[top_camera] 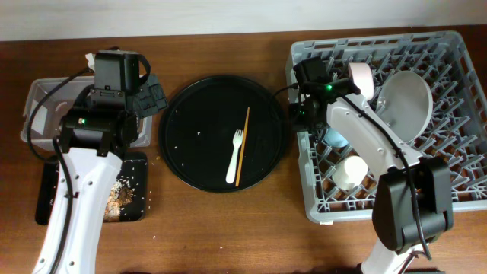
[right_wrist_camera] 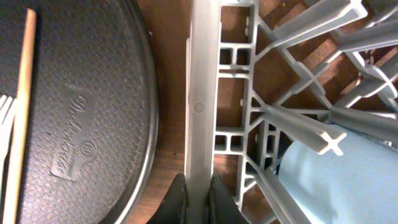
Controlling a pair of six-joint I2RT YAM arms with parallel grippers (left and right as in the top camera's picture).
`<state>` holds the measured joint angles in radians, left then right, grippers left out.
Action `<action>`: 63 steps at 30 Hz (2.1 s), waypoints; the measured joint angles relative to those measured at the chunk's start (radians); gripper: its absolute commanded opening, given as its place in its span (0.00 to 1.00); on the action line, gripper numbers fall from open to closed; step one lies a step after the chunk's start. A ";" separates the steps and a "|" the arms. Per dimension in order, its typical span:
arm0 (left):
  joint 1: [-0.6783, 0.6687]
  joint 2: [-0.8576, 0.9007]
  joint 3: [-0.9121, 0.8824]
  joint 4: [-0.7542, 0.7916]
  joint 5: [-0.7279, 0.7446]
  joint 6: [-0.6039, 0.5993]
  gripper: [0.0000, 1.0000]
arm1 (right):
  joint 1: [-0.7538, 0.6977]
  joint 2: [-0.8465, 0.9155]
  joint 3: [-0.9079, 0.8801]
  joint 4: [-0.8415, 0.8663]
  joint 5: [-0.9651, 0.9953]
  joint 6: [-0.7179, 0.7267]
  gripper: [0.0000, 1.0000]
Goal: Sort waste into correct bins and load items into the dishwasher rack
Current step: 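Stand the white plate upright in the rack's right side, then grasp the white fork with the right gripper and place it in the rack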
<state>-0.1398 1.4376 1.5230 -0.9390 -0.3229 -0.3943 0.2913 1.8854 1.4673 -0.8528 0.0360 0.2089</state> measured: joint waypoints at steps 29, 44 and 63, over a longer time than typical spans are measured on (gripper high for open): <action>0.000 0.000 0.000 0.000 0.000 0.000 0.99 | 0.048 -0.010 0.262 -0.161 -0.122 0.015 0.99; 0.000 0.000 0.000 0.000 0.000 0.000 0.99 | 0.396 0.225 0.309 -0.133 -0.077 0.415 0.42; 0.000 0.000 0.000 0.000 0.000 0.000 0.99 | 0.411 0.399 0.314 -0.055 0.001 0.474 0.04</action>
<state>-0.1394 1.4376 1.5230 -0.9386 -0.3229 -0.3943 0.7021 2.2848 1.7809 -0.9081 0.0372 0.6830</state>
